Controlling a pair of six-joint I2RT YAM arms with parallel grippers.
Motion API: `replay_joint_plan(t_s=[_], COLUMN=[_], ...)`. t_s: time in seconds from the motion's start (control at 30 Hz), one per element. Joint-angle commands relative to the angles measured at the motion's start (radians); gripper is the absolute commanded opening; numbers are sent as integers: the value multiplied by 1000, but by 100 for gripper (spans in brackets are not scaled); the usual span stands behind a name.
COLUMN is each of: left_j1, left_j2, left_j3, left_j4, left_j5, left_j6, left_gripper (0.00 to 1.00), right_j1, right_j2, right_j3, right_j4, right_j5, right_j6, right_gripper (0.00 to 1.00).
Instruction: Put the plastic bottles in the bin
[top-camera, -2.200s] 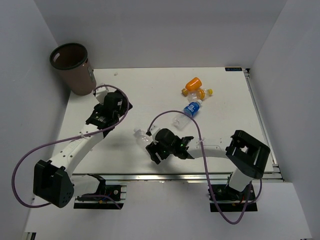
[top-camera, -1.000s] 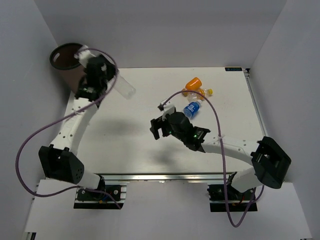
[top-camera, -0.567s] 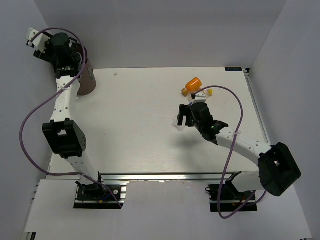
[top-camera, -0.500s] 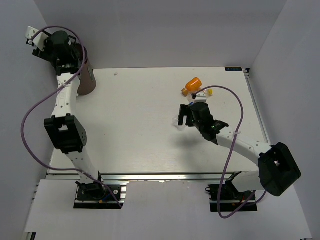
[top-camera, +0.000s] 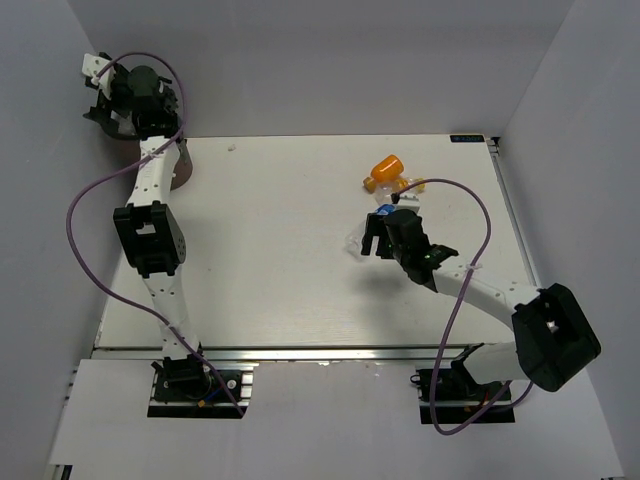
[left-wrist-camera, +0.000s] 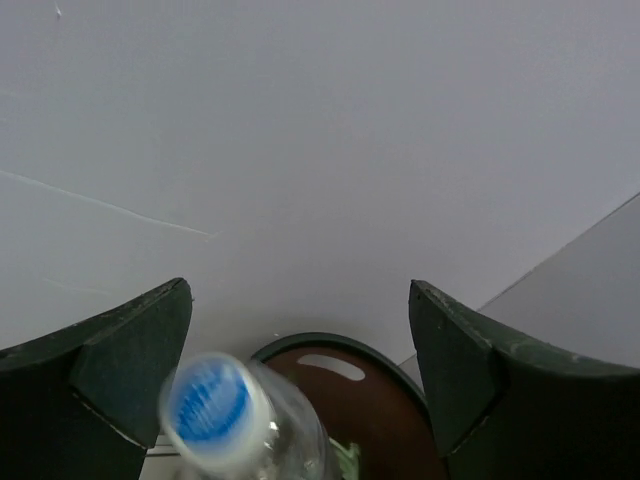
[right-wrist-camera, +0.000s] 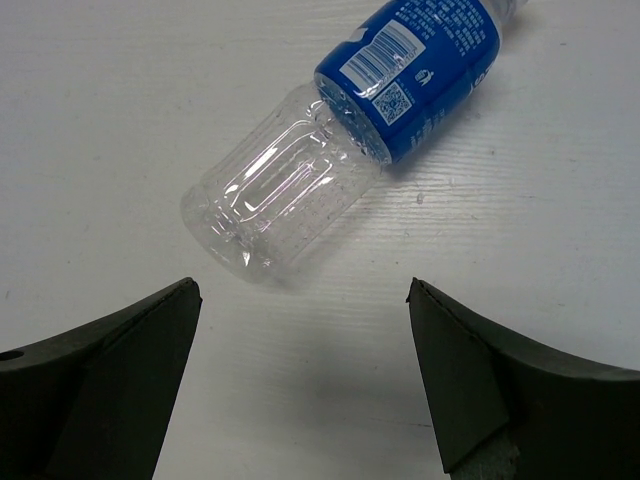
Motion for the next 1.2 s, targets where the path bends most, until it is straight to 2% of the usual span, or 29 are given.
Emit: replay_joint_plan(t_s=[0.0,0.1,0.37,0.5,0.57,0.6,0.63,0.67,0.7,0.73,0.77,0.8,0.87,0.9,1.03,1.1,1.17], left_j1=[-11,-17,-35,-71,-101,-113,-117,-118,-118,-118,-118,-120,-123,-126,-143,-150,-157], left_j2=[-68,-42,-85,-198,-257,-287,-342,-370,-401,-472,-513,-553,-657,-686,-830,-866,-892], left_j3=[1,42,39,-28,-81,-85,-91,-99,-144,-189,-248,-378,-501,-602,-845,-984,-1071], left_j4=[70,53,42,-168,-268,-424,-504,-579,-674,-688,-672,-652,-603,-592,-517,-477,-477], left_j5=[-21,-33,9,120,218,284,371,533,605,748,818,881,1029,1059,1180,1269,1320], left_j6=[88,114,157,79,-42,-93,-189,-243,-332,-360,-380,-414,-444,-470,-514,-530,-546], left_gripper=[98,98,98,98,98,98,98,98,98,98,98,98,98,98,98,98,98], right_j1=[-6,-8,-9,-14,-16,-19,-19,-20,-23,-23,-25,-23,-23,-23,-23,-25,-25], right_j2=[24,27,79,124,171,188,207,239,248,257,256,253,227,218,161,148,154], right_j3=[33,31,59,71,103,114,142,154,163,168,166,162,139,133,110,105,134], right_j4=[28,35,-12,-14,-21,-25,-29,-34,-28,-11,29,53,87,107,113,165,146], right_j5=[-15,-31,9,55,83,92,124,132,129,106,86,64,23,20,53,58,96], right_j6=[44,53,111,200,257,269,289,311,326,326,328,322,320,317,319,277,190], right_gripper=[89,89,89,89,89,89,89,89,89,89,89,89,89,89,89,89,89])
